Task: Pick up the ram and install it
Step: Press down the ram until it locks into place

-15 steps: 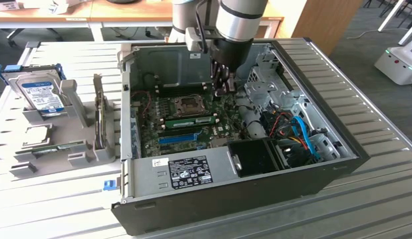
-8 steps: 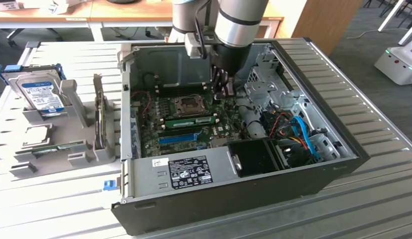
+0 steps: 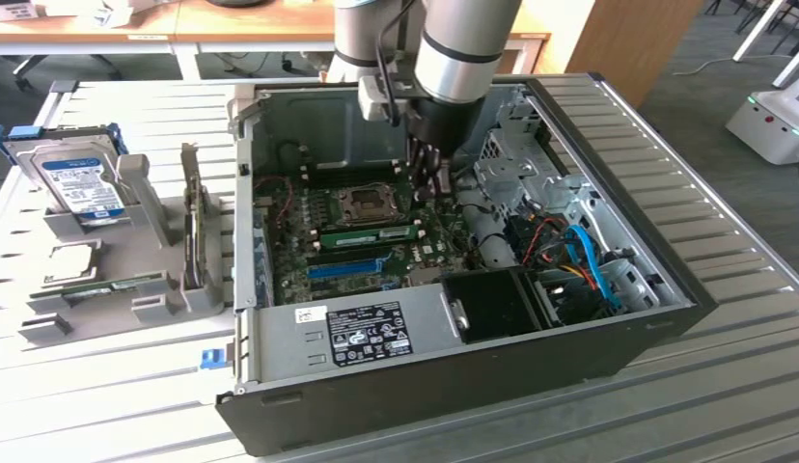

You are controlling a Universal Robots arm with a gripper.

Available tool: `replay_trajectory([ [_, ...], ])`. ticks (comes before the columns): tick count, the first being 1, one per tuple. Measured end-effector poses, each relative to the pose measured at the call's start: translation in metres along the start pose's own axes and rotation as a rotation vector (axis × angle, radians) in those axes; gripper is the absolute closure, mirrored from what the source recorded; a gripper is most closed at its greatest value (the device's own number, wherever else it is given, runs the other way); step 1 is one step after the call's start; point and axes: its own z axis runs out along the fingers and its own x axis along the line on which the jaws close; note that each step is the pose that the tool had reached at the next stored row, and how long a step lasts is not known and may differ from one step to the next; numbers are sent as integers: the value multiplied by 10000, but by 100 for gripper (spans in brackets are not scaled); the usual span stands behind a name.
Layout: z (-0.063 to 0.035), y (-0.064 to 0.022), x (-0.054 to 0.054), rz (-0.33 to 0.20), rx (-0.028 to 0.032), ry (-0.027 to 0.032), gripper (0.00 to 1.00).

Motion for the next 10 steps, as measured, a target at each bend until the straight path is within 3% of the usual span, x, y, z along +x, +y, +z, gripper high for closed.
replay_trajectory([
  [10, 142, -8, 5, 0, 0, 10, 89],
])
